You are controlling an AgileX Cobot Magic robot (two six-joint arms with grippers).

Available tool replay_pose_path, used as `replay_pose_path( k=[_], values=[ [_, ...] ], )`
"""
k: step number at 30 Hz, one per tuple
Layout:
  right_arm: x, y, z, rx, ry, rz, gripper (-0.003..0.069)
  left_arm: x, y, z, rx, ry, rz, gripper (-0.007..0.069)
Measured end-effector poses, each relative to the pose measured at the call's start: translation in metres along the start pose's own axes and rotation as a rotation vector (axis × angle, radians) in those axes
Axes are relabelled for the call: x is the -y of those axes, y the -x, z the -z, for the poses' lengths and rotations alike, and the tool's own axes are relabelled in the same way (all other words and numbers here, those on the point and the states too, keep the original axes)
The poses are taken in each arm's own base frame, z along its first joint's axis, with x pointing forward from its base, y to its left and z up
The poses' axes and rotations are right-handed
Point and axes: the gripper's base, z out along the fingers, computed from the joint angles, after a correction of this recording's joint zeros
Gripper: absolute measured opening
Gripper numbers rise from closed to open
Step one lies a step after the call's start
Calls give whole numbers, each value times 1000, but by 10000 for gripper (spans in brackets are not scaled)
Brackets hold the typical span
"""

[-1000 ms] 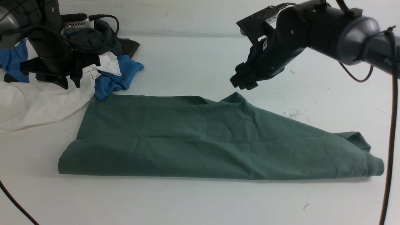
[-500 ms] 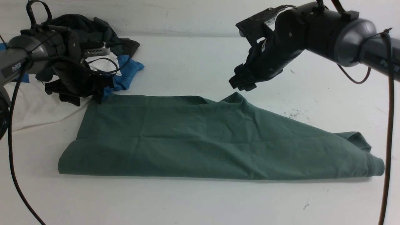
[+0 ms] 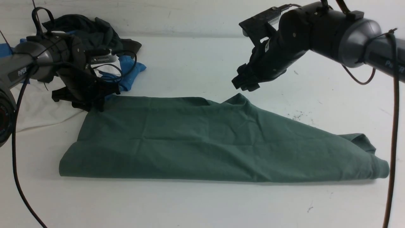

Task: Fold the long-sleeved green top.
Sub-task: Use both arms to drag the lower edge of the fabric forward and fold it over the upper edge

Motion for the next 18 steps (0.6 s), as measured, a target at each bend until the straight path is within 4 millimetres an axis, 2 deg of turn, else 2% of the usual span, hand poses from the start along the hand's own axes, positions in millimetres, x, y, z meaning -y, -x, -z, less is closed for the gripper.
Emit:
replay_pose_path(
  k=[3,6,18],
  values=[
    [-1,-6,-11,-35,7,1,409,1,5,17,2,0,-24,17],
    [-3,-12,-22,-73,14,2,409,2,10,33,11,-3,-28,13],
    [-6,-10,-30,-36,33,-26,409,2,11,44,9,-7,-107,10]
  ],
)
